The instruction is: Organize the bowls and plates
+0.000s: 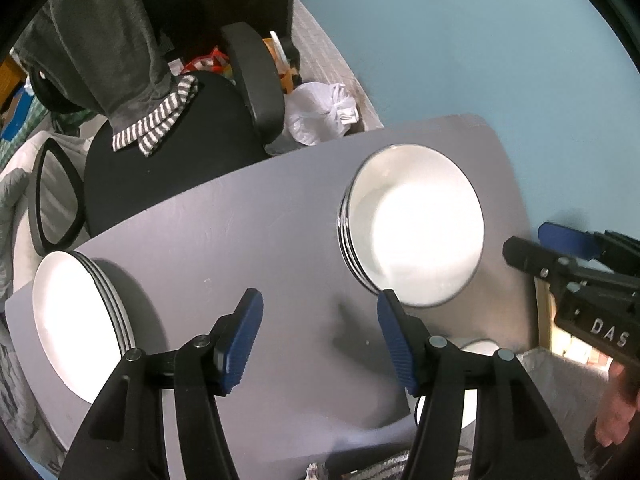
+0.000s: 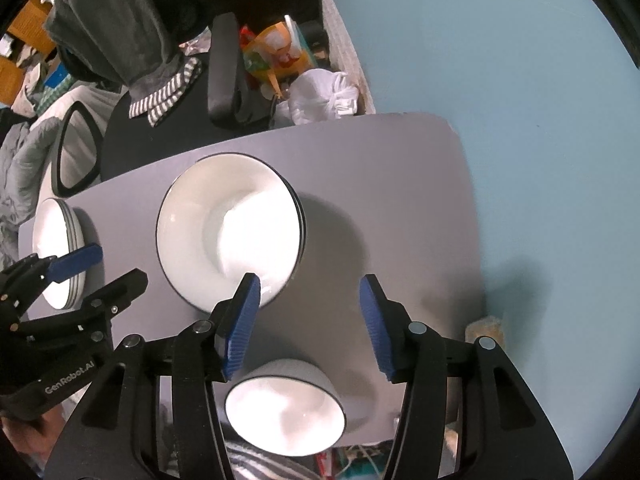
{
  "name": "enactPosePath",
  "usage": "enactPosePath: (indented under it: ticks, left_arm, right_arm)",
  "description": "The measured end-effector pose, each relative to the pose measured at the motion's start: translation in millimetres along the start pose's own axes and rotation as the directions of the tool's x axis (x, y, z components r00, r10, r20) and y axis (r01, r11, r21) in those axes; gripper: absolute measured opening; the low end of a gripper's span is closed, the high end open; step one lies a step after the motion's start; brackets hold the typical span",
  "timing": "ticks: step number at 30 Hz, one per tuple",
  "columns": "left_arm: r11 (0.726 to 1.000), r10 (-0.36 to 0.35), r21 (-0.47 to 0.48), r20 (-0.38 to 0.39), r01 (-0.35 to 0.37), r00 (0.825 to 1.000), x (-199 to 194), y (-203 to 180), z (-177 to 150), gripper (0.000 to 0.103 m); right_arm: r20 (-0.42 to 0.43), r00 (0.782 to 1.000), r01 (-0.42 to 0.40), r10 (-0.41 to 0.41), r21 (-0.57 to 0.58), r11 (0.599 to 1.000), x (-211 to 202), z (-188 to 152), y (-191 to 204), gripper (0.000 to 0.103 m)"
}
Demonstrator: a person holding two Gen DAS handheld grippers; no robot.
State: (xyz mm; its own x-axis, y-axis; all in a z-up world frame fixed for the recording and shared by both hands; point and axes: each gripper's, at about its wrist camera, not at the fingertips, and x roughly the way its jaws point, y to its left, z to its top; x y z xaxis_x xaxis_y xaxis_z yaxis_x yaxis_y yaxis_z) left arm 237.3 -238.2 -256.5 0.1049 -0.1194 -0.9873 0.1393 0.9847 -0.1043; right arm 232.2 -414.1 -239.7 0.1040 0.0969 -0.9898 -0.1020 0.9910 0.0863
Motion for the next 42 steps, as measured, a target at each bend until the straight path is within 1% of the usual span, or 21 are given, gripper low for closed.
enactPosePath:
  ticks: [7, 13, 22, 26, 36, 38, 39, 42]
  left_arm:
    - [0.999, -0.014, 0.035, -0.011, 0.015, 1.000, -3, -6, -20, 0.061]
    - [0.997, -0.021, 0.071, -0.017, 0.023, 1.000, -7, -9, -40, 0.061]
    - [0.993, -0.037, 0.113, -0.038, 0.041, 0.999, -5, -20, -62, 0.061]
    - [0.990, -0.042, 0.133, -0.046, 0.048, 0.998, -3, -27, -68, 0.061]
    - [0.981, -0.060, 0.177, -0.102, 0.077, 0.993, 12, -50, -81, 0.062]
    - [0.980, -0.062, 0.184, -0.112, 0.082, 0.992, 15, -53, -82, 0.062]
    - [0.979, -0.060, 0.187, -0.118, 0.082, 0.991, 17, -55, -83, 0.062]
    - [0.977, -0.060, 0.196, -0.135, 0.086, 0.989, 22, -58, -86, 0.063]
  right_arm:
    - [0.036, 0.999, 0.013, -0.014, 0.028, 1.000, -18, -20, 1, 0.051]
    - [0.045, 0.999, 0.013, -0.015, 0.043, 0.999, -23, -37, 3, 0.051]
    - [0.039, 0.999, 0.012, -0.015, 0.082, 0.997, -27, -65, 0, 0.052]
    - [0.034, 0.999, 0.017, -0.021, 0.114, 0.993, -28, -78, -10, 0.052]
    - [0.001, 1.000, 0.028, -0.028, 0.181, 0.983, -16, -109, -30, 0.053]
    - [-0.005, 1.000, 0.024, -0.024, 0.190, 0.981, -12, -113, -32, 0.055]
    - [-0.006, 1.000, 0.022, -0.022, 0.193, 0.981, -10, -115, -34, 0.059]
    - [-0.014, 1.000, 0.024, -0.022, 0.198, 0.980, -2, -120, -35, 0.061]
